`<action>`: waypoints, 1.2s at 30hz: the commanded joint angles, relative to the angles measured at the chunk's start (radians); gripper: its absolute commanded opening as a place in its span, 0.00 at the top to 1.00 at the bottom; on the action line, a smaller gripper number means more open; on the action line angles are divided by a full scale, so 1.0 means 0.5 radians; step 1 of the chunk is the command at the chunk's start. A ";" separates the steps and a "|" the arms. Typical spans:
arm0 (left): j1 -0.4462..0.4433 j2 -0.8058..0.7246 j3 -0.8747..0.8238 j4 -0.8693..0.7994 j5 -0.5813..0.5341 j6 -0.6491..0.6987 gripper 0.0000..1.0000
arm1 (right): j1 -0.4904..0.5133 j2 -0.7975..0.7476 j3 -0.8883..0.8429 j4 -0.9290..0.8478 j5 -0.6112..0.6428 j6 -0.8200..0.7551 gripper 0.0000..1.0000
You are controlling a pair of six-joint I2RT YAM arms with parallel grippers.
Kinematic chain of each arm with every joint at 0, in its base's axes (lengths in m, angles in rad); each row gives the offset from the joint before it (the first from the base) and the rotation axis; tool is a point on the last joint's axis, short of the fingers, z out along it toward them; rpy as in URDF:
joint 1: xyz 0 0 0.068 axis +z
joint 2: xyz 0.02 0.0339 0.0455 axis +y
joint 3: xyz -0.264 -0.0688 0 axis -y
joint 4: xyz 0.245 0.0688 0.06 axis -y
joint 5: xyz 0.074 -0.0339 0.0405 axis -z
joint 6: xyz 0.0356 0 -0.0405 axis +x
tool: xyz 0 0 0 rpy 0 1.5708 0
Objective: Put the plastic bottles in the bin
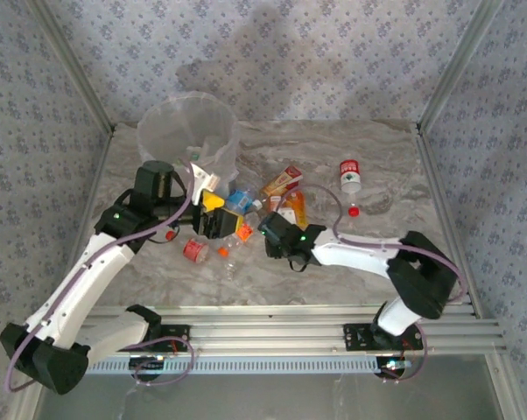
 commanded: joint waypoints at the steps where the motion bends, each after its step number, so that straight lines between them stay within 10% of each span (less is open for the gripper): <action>1: -0.040 0.057 0.118 0.056 -0.019 -0.128 0.00 | -0.038 -0.205 -0.061 0.045 -0.053 -0.154 0.60; 14: -0.326 0.354 0.178 0.465 -0.420 -0.859 0.00 | -0.397 -0.809 -0.106 0.063 -0.715 -0.507 0.60; 36: -0.590 0.672 0.335 0.791 -0.598 -0.954 0.07 | -0.596 -1.052 -0.090 0.115 -1.484 -0.466 0.59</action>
